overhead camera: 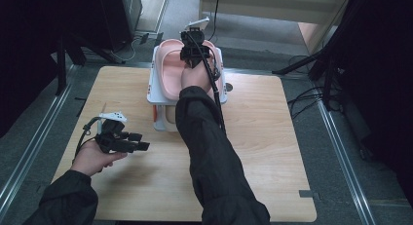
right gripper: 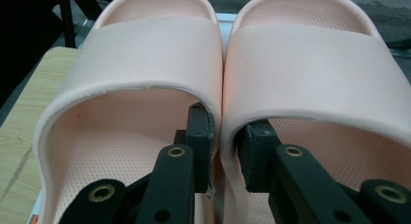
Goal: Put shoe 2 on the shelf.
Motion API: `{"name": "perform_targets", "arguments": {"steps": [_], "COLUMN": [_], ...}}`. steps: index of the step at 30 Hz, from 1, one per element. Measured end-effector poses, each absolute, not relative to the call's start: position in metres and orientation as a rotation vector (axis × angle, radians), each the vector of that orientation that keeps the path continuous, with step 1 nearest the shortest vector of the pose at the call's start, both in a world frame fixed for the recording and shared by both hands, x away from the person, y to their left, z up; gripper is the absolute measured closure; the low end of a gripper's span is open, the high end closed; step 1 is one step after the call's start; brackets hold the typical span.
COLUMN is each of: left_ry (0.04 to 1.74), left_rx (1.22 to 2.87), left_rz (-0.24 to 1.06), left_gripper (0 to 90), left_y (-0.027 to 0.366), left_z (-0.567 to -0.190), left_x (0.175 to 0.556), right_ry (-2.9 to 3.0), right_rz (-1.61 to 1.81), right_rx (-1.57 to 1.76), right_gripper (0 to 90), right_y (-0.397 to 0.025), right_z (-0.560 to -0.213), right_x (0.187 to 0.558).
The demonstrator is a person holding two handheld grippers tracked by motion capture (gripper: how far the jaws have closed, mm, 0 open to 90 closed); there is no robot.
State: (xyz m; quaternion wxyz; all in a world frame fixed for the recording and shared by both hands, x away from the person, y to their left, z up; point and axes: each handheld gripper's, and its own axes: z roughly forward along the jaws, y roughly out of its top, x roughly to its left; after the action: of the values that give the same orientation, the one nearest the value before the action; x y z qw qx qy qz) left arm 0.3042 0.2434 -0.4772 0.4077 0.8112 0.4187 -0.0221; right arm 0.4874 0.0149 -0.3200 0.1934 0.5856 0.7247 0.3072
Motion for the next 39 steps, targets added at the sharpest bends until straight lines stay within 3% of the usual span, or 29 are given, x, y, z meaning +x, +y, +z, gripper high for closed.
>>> {"name": "perform_targets", "arguments": {"steps": [8,12,17,31,39], "left_ry": [1.056,1.059,1.065,1.068,1.076], "left_rx": [2.047,2.05,2.048,2.051,2.052], "left_rz": [-0.059,-0.061,-0.053,-0.049,-0.041], "left_gripper": [39.9,39.8,39.7,39.6,39.7], "left_y": [0.243,0.243,0.244,0.246,0.246], "left_z": [-0.478,-0.478,-0.478,-0.478,-0.478], "left_x": [0.304,0.305,0.304,0.304,0.304], "right_ry": [2.038,2.06,2.096,2.202,2.275], "right_rz": [0.907,0.941,0.965,1.053,1.125], "right_rx": [1.636,1.626,1.593,1.447,1.299], "right_gripper": [71.7,62.7,59.4,60.7,72.0], "right_y": [0.011,0.006,0.001,-0.02,-0.042], "right_z": [-0.322,-0.323,-0.321,-0.312,-0.314], "right_x": [0.487,0.485,0.482,0.459,0.441]}}
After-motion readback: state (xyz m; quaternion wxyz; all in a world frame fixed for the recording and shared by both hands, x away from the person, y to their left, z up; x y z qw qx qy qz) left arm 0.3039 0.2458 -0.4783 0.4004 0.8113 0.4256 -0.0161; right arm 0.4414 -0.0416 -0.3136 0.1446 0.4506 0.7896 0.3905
